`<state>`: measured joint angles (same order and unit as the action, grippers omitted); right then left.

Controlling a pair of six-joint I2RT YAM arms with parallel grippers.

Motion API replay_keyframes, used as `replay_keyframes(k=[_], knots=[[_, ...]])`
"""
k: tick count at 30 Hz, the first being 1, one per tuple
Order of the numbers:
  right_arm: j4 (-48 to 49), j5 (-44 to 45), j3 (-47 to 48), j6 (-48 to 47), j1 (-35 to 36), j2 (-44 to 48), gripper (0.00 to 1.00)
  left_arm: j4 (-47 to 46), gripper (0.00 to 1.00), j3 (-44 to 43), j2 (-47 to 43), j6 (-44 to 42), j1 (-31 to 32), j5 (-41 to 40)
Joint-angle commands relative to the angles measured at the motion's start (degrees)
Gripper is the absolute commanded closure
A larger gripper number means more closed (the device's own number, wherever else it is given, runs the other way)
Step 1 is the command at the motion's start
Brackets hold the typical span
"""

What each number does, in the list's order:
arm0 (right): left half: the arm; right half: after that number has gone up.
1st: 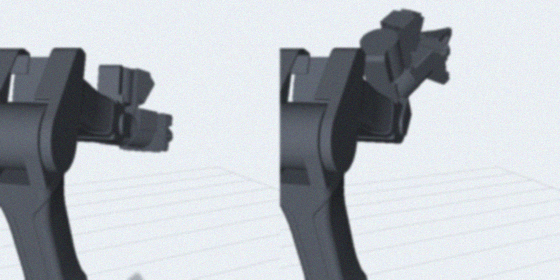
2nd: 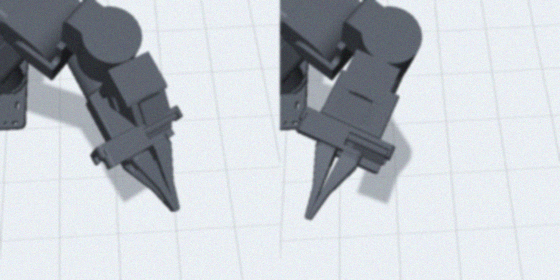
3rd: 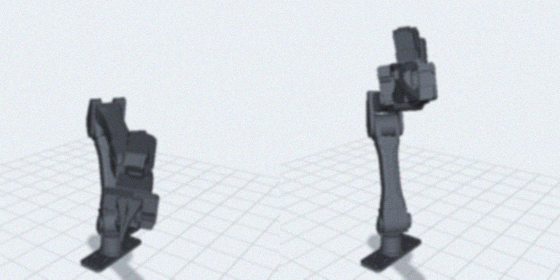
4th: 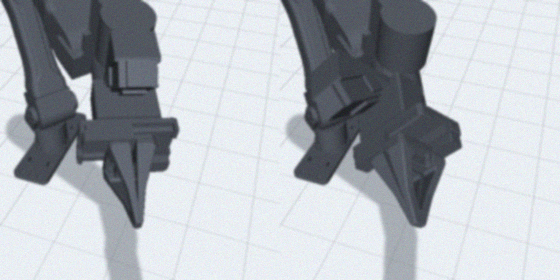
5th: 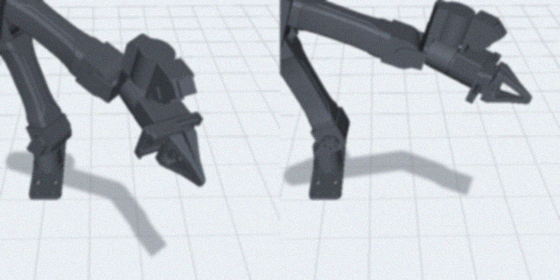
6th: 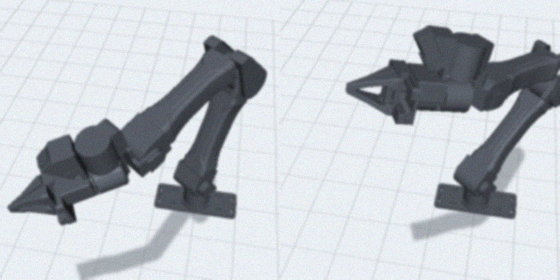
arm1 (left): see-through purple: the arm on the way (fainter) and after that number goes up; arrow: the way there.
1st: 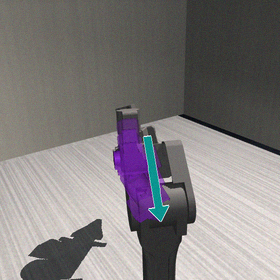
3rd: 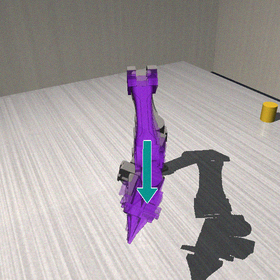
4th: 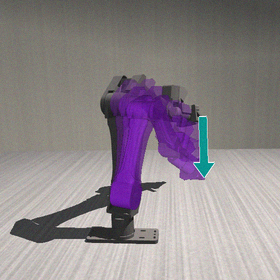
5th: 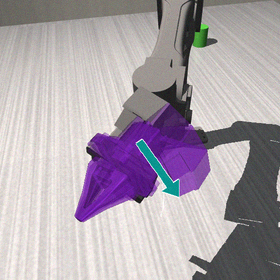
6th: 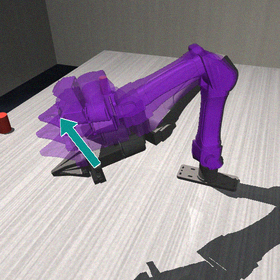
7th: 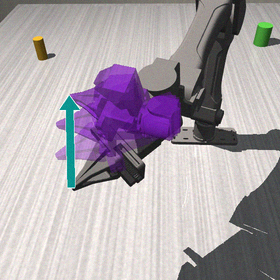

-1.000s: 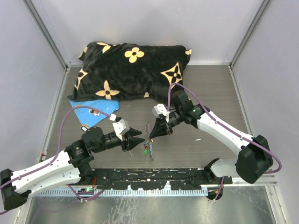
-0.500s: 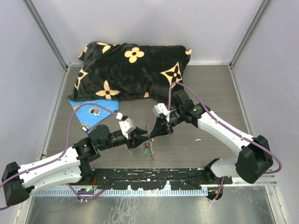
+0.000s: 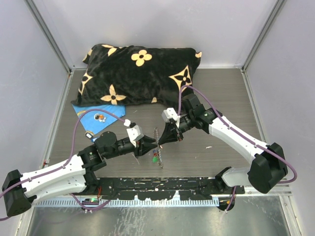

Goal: Remove the keys from the keyring
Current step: Remove the key from the keyring.

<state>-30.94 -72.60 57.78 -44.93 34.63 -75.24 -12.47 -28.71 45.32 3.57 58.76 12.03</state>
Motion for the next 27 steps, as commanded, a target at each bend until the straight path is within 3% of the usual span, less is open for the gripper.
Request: replay_keyframes(k=[1, 11, 27], knots=[[0.8, -3.6, 3.0, -0.5, -0.3, 2.4, 0.99, -3.5, 0.73, -1.1, 0.9, -0.8, -0.1, 1.0], [0.9, -4.3, 2.8, -0.6, -0.3, 2.5, 0.99, -3.9, 0.81, -2.6, 2.9, -1.0, -0.1, 1.6], [1.2, -4.0, 2.2, -0.6, -0.3, 2.3, 0.99, -6.2, 0.81, -3.7, 4.4, -1.0, -0.1, 1.9]])
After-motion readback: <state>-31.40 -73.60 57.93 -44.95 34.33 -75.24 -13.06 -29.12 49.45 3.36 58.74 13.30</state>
